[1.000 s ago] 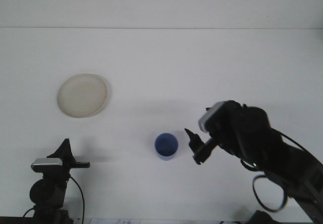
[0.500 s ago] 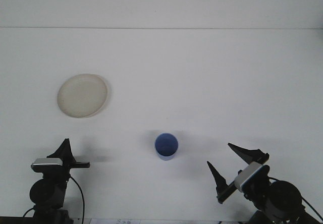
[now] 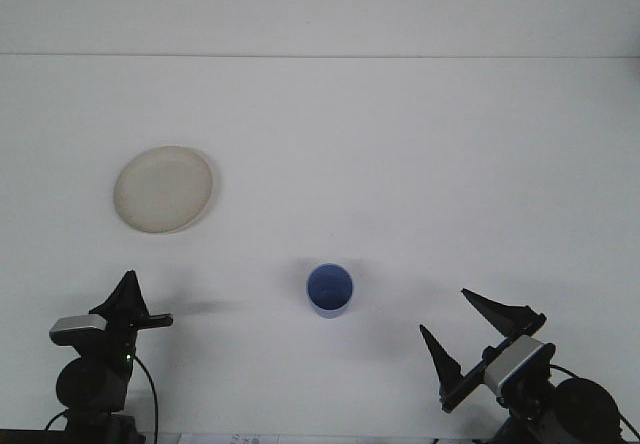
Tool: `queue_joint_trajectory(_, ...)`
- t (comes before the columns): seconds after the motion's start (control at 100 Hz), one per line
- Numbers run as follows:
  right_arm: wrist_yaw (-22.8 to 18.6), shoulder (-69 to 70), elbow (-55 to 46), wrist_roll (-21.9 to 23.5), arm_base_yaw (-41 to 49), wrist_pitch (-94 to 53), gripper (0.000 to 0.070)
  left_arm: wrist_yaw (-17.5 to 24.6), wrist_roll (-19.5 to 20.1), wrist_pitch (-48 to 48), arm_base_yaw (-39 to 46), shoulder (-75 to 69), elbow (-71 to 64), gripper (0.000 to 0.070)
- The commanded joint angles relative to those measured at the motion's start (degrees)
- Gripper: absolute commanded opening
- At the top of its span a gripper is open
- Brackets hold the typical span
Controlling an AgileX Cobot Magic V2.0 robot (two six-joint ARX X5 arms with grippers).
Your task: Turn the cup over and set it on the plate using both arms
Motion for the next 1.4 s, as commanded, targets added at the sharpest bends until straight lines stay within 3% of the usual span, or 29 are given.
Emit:
queue_joint_trajectory(0.0, 1.0, 0.3, 0.3, 0.6, 0.5, 0.5, 0.0571, 1.8, -3.3, 0.3, 0.0, 0.0, 1.4, 0.0012)
queue_joint_trajectory(0.16, 1.0, 0.3, 0.3, 0.6, 0.5, 0.5, 0.0571, 2.6, -5.4, -3.3, 0.0, 3.1, 10.7, 0.0012)
queue_joint_trajectory(0.29, 1.0, 0.3, 0.3, 0.6, 0.5, 0.4, 0.0571, 6.1, -3.5, -9.7, 0.0, 11.1, 22.4, 0.003)
queue_joint_trajectory(0.33, 1.0, 0.3, 0.3, 0.6, 0.5, 0.4, 0.0571, 8.4, -2.1, -11.9, 0.0, 14.4, 26.4, 0.0091)
queue_joint_trajectory(0.43, 1.0, 0.3, 0.3, 0.6, 0.5, 0.3, 0.0571, 15.1, 1.0, -17.1, 0.0, 23.1, 36.1, 0.0395)
queue_joint_trajectory(0.47, 1.0, 0.3, 0.3, 0.6, 0.5, 0.2, 0.0571, 17.9, 2.0, -19.3, 0.0, 26.5, 39.8, 0.0466)
queue_joint_trajectory(0.59, 1.2, 0.3, 0.3, 0.6, 0.5, 0.2, 0.0571, 28.6, 6.3, -26.7, -1.0, 36.9, 50.6, 0.051)
queue_joint_trajectory(0.68, 1.4, 0.3, 0.3, 0.6, 0.5, 0.0, 0.0571, 33.0, 8.6, -33.1, -3.5, 44.5, 58.3, 0.051)
queue_joint_trajectory(0.88, 1.4, 0.3, 0.3, 0.6, 0.5, 0.0, 0.0571, 33.3, 12.5, -44.9, -13.1, 59.1, 71.4, 0.0511)
queue_joint_trajectory(1.09, 1.4, 0.3, 0.3, 0.6, 0.5, 0.0, 0.0571, 32.9, 12.7, -46.5, -24.0, 72.3, 76.3, 0.0517)
queue_joint_trajectory(1.39, 1.4, 0.3, 0.3, 0.6, 0.5, 0.0, 0.0571, 22.6, 15.7, -46.0, -34.5, 86.6, 77.3, 0.0563)
